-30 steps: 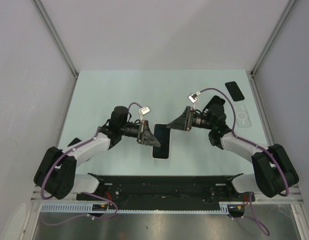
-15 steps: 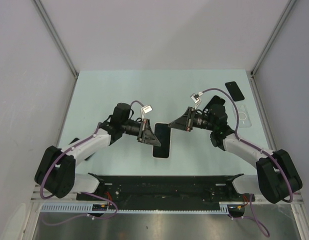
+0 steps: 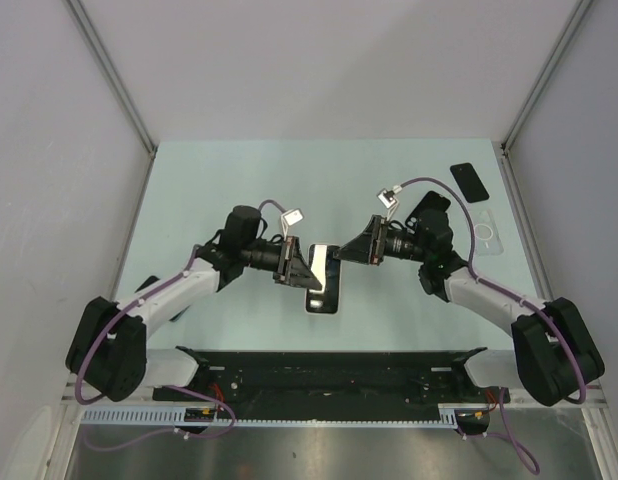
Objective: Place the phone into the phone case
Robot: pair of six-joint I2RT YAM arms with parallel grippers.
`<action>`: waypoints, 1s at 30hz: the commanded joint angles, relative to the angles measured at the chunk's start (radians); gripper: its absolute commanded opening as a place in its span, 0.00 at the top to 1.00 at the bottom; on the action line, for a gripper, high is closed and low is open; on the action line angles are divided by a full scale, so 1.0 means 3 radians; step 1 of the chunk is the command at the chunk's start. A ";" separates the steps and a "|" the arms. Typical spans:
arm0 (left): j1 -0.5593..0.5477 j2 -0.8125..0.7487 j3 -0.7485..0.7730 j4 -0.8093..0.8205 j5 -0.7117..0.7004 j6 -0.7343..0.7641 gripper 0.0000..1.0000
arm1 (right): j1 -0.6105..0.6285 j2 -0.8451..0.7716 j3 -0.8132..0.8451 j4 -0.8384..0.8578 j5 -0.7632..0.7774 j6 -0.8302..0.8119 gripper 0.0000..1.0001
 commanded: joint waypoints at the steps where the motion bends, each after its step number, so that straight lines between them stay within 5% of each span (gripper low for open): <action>1: 0.0029 -0.0271 0.0106 0.0287 -0.0299 -0.0246 1.00 | 0.0091 -0.0146 -0.0042 0.0076 -0.0295 -0.0013 0.43; 7: 0.0039 -0.0532 0.0188 0.0288 -0.0498 -0.0359 1.00 | 0.0172 -0.0356 -0.0506 0.0248 -0.0269 0.0140 0.31; 16: 0.0044 -0.0722 0.0024 0.0820 -0.0555 -0.0809 1.00 | 0.0372 -0.0260 -0.1003 0.1255 -0.0233 0.0636 0.36; 30: 0.0049 -0.0650 0.0035 0.0657 -0.0626 -0.0697 1.00 | 0.0479 0.0462 -0.1060 0.2984 -0.0182 0.1414 0.41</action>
